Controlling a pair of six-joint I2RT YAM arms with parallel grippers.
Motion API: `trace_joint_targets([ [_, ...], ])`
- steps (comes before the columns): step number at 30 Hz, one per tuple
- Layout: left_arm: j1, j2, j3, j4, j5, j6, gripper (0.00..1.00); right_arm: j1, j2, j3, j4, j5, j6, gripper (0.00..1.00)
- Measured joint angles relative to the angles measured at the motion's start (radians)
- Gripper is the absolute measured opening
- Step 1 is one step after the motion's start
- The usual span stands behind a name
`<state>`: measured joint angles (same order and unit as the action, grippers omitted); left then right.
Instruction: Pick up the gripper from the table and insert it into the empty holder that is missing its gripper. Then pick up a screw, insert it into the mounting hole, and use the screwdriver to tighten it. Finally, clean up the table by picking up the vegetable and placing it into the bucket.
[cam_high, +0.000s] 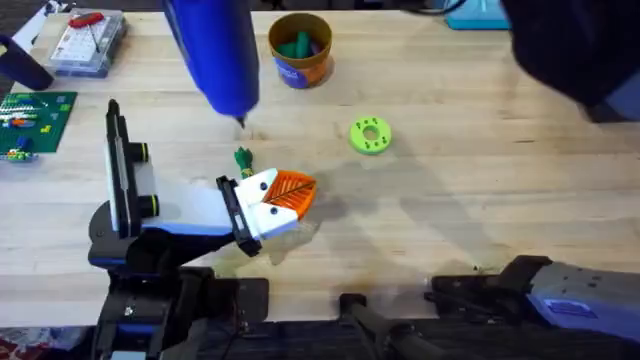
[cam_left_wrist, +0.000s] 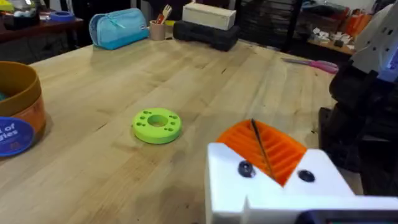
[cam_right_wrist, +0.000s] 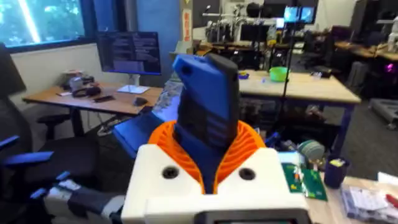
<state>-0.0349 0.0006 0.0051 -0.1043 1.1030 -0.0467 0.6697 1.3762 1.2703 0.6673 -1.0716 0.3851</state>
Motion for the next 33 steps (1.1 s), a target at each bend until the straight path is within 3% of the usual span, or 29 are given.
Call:
trace_joint_targets([
  [15,0.000,0.000,0.000,0.000,0.000,0.000,0.013,0.002,0.000,-0.231,0.255,-0.026,0.060,0.054],
  [33,0.000,0.000,0.000,0.000,0.000,0.000,0.013,0.054,0.003,-0.269,0.259,-0.024,0.014,0.055],
])
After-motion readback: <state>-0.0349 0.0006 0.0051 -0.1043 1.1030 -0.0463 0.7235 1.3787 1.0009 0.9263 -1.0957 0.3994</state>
